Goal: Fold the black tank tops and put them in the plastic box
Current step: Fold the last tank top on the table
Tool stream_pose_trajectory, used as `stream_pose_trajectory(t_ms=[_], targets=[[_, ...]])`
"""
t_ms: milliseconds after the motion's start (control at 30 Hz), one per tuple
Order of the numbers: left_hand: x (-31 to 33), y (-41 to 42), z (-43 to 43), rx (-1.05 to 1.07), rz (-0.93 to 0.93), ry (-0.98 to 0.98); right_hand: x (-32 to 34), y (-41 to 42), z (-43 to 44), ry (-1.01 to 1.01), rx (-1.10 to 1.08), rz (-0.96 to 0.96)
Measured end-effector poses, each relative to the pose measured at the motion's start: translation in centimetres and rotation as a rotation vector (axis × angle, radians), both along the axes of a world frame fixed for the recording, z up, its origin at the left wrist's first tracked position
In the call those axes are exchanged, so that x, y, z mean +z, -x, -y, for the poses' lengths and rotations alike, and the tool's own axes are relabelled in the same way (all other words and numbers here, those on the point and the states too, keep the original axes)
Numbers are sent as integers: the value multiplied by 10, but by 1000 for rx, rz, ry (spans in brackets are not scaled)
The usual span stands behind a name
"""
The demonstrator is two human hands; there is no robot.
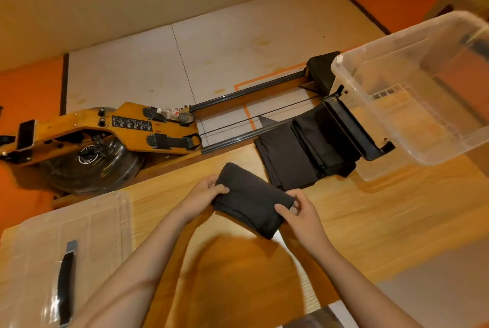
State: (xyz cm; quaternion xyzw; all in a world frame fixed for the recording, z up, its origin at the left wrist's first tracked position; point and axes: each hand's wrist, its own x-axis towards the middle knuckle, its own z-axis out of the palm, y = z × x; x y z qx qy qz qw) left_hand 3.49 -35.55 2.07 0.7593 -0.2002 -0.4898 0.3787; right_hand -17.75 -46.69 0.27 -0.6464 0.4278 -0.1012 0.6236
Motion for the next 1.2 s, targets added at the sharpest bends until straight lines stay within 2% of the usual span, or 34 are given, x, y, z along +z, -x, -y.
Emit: stream_pose_trajectory(t_ms=[67,200,300,433,567,667,767,867,1033,1133,1200], targets=[[12,-7,44,-1,84,41,7,-2,17,-22,-108,25],[22,-16,134,-136,274,99,8,-11,48,-184,-372,104],[4,-19,177,-161,343,56,-5,-22,62,-273,-548,88],[-27,-11,190,-108,360,-63,-22,-29,67,-316,-690,-17],[-31,-3,190,-32,421,-44,-32,-25,70,-264,-624,-140],[-34,-1,186,-23,424,-17,-33,-21,71,-230,-583,-140],[-34,7,177,42,582,15,-27,-14,68,-181,-579,-105],[-28,32,162,80,785,35,-19,-1,61,-23,-539,-75],[-33,68,154,-130,938,23,-6,3,59,674,-168,-123],[-45,70,154,-92,913,-12,-11,-31,85,955,86,-189],[-52,72,151,-28,867,-36,-18,-53,102,970,235,-284]])
